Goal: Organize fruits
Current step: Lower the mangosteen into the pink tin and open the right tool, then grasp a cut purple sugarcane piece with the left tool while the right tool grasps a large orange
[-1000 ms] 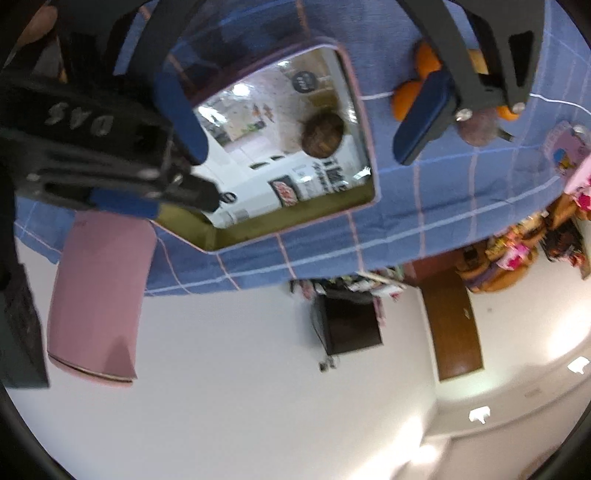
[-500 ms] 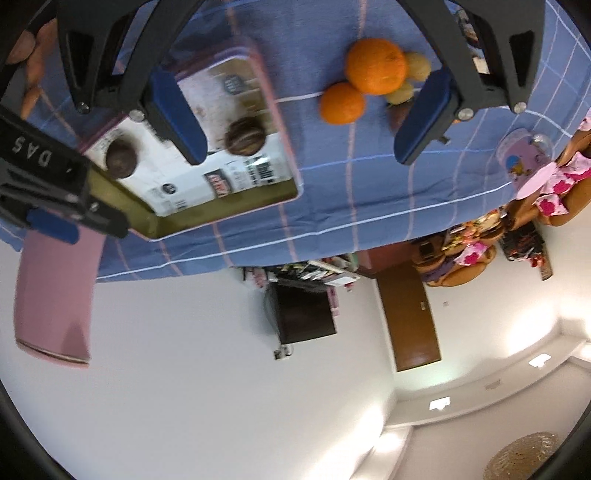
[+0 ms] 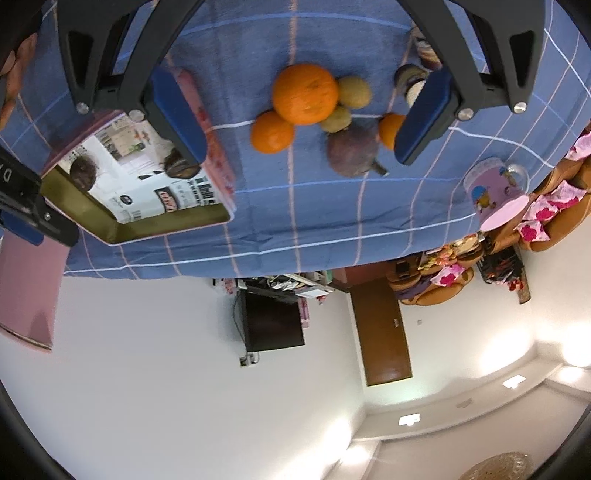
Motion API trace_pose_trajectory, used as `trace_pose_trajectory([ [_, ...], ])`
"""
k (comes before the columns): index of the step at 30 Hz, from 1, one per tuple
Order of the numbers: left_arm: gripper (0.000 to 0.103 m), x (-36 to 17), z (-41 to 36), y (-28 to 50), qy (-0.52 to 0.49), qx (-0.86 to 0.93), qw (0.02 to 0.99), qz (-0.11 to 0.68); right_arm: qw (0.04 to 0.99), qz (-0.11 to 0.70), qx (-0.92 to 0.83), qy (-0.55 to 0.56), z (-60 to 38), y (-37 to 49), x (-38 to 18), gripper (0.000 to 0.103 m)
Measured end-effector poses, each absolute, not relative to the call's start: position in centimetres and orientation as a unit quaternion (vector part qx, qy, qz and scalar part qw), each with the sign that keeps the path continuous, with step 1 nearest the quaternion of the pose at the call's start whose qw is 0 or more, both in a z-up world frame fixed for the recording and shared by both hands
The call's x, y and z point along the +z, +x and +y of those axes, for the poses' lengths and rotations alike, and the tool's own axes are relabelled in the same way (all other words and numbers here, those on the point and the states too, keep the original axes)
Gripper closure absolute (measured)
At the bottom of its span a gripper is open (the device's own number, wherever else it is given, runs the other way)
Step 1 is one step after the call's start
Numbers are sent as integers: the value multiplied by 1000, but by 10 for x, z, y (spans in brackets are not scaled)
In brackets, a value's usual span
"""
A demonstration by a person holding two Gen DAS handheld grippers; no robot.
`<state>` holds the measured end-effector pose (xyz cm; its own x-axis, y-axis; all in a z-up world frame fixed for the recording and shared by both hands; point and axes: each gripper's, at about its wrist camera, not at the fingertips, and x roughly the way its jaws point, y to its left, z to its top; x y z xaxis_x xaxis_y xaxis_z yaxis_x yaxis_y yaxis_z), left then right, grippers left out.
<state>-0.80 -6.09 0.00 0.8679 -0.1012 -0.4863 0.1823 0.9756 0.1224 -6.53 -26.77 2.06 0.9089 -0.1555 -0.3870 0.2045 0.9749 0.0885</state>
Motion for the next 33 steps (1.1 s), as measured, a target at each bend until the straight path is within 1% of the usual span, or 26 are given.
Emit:
trace_pose_trajectory([
  [13, 0, -6, -24, -6, 76, -56, 956, 277, 977, 207, -41, 32, -215, -65, 20, 27],
  [19, 0, -13, 5, -5, 74, -48, 948, 305, 975, 220, -1, 16, -181, -60, 17, 27],
  [22, 0, -16, 25, -6, 59, -48, 944, 320, 973, 230, 18, -1, -163, -55, 15, 27],
  [27, 0, -25, 65, 3, -10, -55, 928, 367, 966, 251, 56, -23, -133, -47, 11, 27],
  [29, 0, -29, 75, 6, -23, -55, 923, 379, 962, 262, 67, -35, -120, -43, 8, 30],
  [31, 0, -28, 86, 7, -35, -49, 924, 379, 957, 277, 80, -45, -107, -37, 5, 39],
  [32, 0, -27, 94, 7, -47, -46, 925, 375, 952, 289, 85, -48, -101, -34, 2, 41],
  [33, 0, -26, 99, 7, -57, -47, 925, 373, 946, 307, 88, -52, -95, -28, -2, 47],
])
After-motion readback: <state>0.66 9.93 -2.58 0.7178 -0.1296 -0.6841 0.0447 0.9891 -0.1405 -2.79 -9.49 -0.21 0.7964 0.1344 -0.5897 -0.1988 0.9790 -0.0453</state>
